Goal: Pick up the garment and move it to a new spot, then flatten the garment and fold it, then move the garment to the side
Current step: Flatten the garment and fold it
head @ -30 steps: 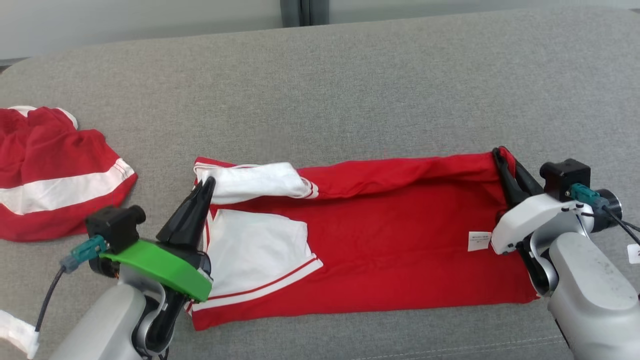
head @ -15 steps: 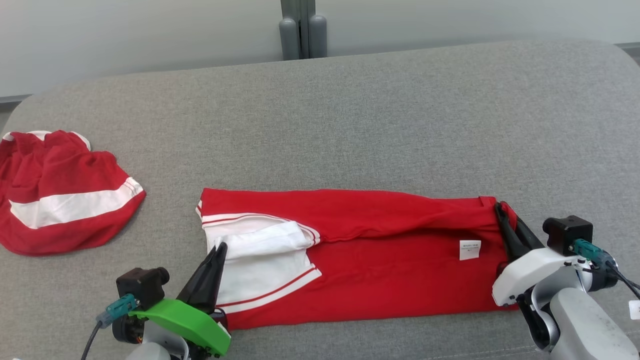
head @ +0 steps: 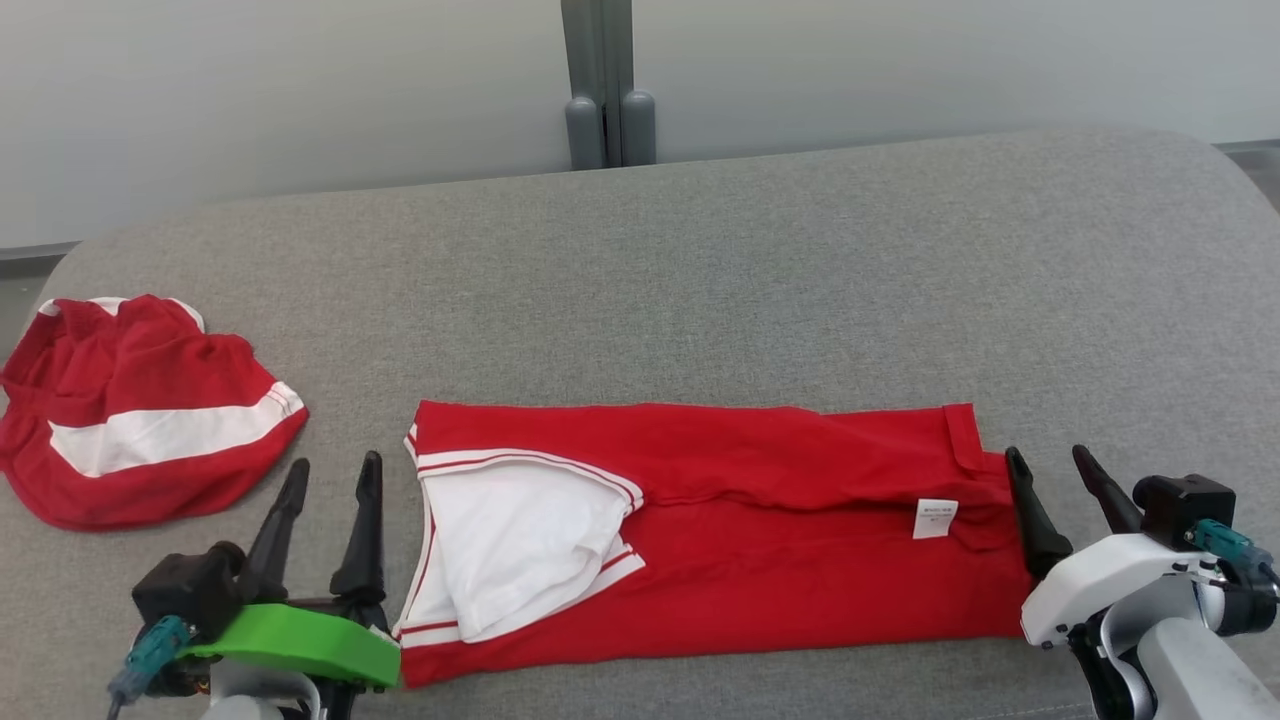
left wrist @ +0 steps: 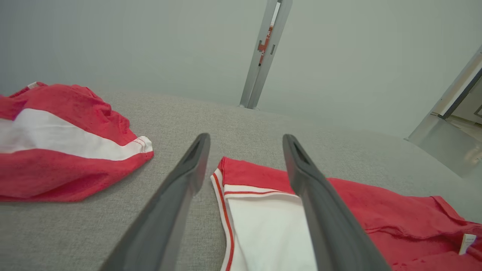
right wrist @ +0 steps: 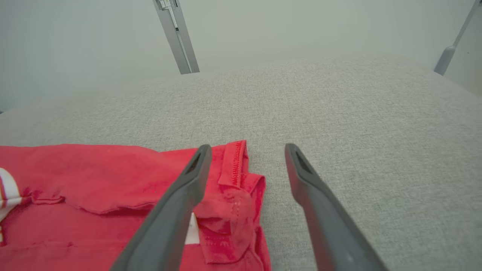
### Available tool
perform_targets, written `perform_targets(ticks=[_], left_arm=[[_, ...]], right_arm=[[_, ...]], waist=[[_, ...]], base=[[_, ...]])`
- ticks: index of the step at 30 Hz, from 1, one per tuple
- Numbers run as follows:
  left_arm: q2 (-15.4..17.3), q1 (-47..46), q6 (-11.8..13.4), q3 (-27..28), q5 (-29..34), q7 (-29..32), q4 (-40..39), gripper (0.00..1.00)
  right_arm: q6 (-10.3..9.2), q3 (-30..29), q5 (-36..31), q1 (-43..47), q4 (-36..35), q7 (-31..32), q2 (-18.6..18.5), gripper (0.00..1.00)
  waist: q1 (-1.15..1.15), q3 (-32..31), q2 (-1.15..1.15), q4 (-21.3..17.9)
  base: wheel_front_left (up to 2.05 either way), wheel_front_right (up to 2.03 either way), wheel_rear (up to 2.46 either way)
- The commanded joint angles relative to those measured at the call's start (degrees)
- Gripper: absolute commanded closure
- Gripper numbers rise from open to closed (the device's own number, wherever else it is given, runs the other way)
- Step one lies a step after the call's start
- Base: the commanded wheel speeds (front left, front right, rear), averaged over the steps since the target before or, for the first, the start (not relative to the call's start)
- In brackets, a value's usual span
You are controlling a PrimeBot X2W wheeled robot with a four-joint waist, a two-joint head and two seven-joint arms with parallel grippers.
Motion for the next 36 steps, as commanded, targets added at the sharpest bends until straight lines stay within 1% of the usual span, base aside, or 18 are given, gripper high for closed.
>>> perform_targets(ticks=[1,5,7,11,15,19,20,21,22,23,26,29,34,36], left_arm=[[-0.7,1.3,0.2,2.3,2.6,-0.1,-1.7,0.00],[-3.0,3.0,0.0,8.2,9.6,-0.1,-5.7,0.00],[-4.0,3.9,-0.3,11.3,11.8,-0.1,-6.9,0.00],[-5.1,5.6,-0.8,15.6,15.0,-0.1,-7.1,0.00],[-5.4,6.8,-1.1,18.2,17.8,-0.1,-6.3,0.00],[-5.9,7.1,-1.4,19.0,20.3,-0.1,-5.7,0.00],[-5.9,7.1,-1.4,19.1,20.4,-0.1,-5.6,0.00],[-6.0,7.1,-1.4,19.3,20.6,-0.1,-5.5,0.00],[-6.1,7.0,-1.4,19.5,20.9,-0.1,-5.4,0.00],[-6.2,6.9,-1.5,19.6,21.2,-0.1,-5.3,0.00],[-6.3,6.8,-1.5,19.8,22.1,-0.1,-5.2,0.00],[-6.4,6.5,-1.5,19.8,22.6,-0.1,-4.9,0.00],[-6.5,7.7,-1.6,19.4,23.1,-0.1,-5.0,0.00],[-6.5,8.0,-1.6,19.3,23.3,-0.1,-5.2,0.00]], right_arm=[[-0.09,0.2,0.1,-0.4,1.4,-0.1,-0.1,0.00],[-0.10,0.5,0.1,-1.9,6.7,-0.1,0.8,0.00],[-0.09,0.9,-0.2,-2.8,9.5,-0.1,1.2,0.00],[-0.10,0.9,-0.2,-4.5,14.4,-0.1,2.2,0.00],[-0.09,0.7,0.7,-5.7,18.8,-0.1,3.1,0.00],[-0.09,1.6,1.6,-6.0,21.8,-0.1,3.9,0.00],[-0.09,2.1,1.9,-6.1,22.3,-0.1,4.2,0.40],[-0.09,2.7,2.4,-6.2,22.8,-0.1,4.7,0.66],[-0.08,3.1,2.9,-6.2,23.0,0.0,4.9,0.95],[-0.08,3.6,3.5,-6.3,23.3,0.0,5.0,1.00],[-0.11,4.6,5.1,-6.6,24.2,0.0,4.8,1.00],[-0.12,5.1,6.5,-7.3,24.8,0.0,3.8,1.00],[-0.12,3.2,8.2,-6.7,24.0,-0.1,0.0,1.00],[-0.12,2.0,8.5,-6.3,23.6,-0.1,-2.0,1.00]], waist=[[0.00,0.0,0.00,0.3],[0.00,0.1,0.00,0.9],[0.00,0.2,0.00,1.2],[0.00,0.5,0.00,1.6],[0.00,0.5,0.00,2.0],[0.00,0.6,0.00,2.6],[0.00,0.6,0.00,2.8],[0.00,0.6,0.00,2.9],[0.00,0.6,0.00,2.9],[0.00,0.6,0.00,3.0],[0.00,0.5,0.00,3.0],[0.00,0.1,0.00,3.0],[0.00,-1.5,0.00,2.8],[0.00,-1.9,0.00,2.7]], base=[[0.00,0.00,0.00],[0.00,0.00,0.00],[0.00,0.00,0.00],[0.00,0.00,0.00],[0.00,0.00,0.00],[0.00,0.00,0.00],[0.00,0.00,0.00],[0.00,0.00,0.00],[0.00,0.00,0.00],[0.00,0.00,0.00],[0.00,0.00,0.00],[0.00,0.00,0.00],[0.00,0.00,0.00],[0.00,0.00,0.00]])
